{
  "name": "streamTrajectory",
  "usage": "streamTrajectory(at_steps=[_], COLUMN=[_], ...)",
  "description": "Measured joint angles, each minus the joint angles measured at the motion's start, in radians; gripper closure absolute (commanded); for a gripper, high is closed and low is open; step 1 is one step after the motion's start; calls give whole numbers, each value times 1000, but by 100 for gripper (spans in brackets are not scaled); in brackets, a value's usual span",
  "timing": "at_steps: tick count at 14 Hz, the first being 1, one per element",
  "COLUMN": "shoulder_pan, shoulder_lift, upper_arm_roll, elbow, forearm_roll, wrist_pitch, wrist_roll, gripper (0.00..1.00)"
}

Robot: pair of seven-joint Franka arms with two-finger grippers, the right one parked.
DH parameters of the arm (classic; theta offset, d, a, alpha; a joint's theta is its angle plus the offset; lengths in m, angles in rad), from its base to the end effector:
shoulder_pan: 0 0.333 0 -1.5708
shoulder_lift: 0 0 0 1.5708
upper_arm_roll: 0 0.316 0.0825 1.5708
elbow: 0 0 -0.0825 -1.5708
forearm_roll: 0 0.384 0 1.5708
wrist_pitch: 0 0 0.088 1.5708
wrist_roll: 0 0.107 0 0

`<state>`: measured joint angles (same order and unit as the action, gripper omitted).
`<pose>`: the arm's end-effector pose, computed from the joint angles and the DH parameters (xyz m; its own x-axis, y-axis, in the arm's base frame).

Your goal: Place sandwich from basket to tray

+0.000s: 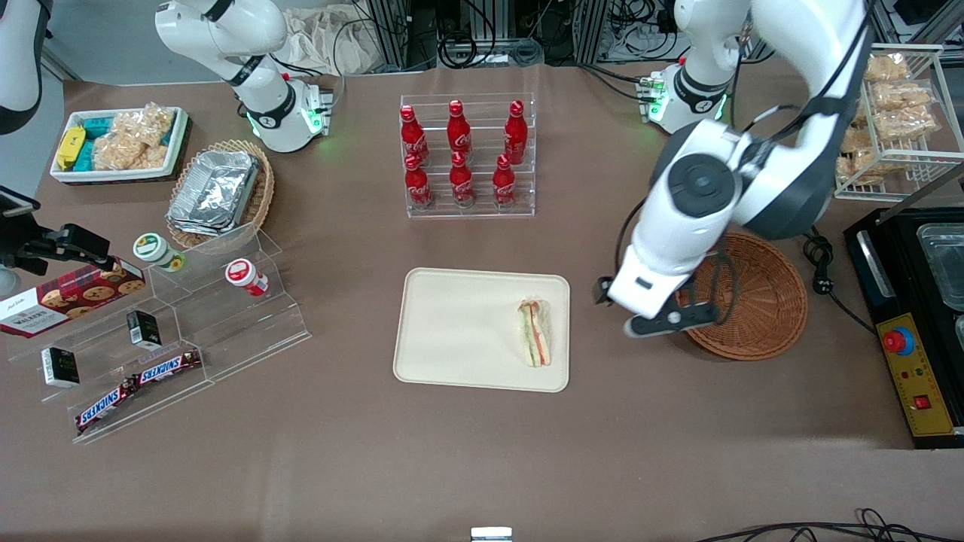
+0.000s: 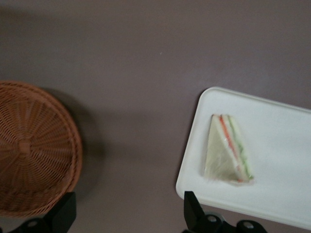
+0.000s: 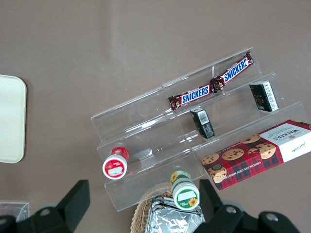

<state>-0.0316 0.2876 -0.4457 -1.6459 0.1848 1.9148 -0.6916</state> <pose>0.5862 -0.2590 0.4606 0.9850 0.1678 0.0410 0.1692 -0.9850 -0.0335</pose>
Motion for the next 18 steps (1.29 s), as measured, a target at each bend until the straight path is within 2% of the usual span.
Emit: streamTrajectory(at_steps=[6,8,11,14,18], shoulder_pan=[103,136,217,315,380], shoulder_lift=[-201,-239,-260,-262,-253], upper_arm_roll=[4,8,15,20,23], elbow=[-130,-149,-144,-108,-67], forearm_roll=[-54,-62,-79,-126,-136], wrist_pitch=[-74,-100,-140,-187,-193], wrist_roll=[35,116,275,456,526], gripper=[1,1,1,0,0])
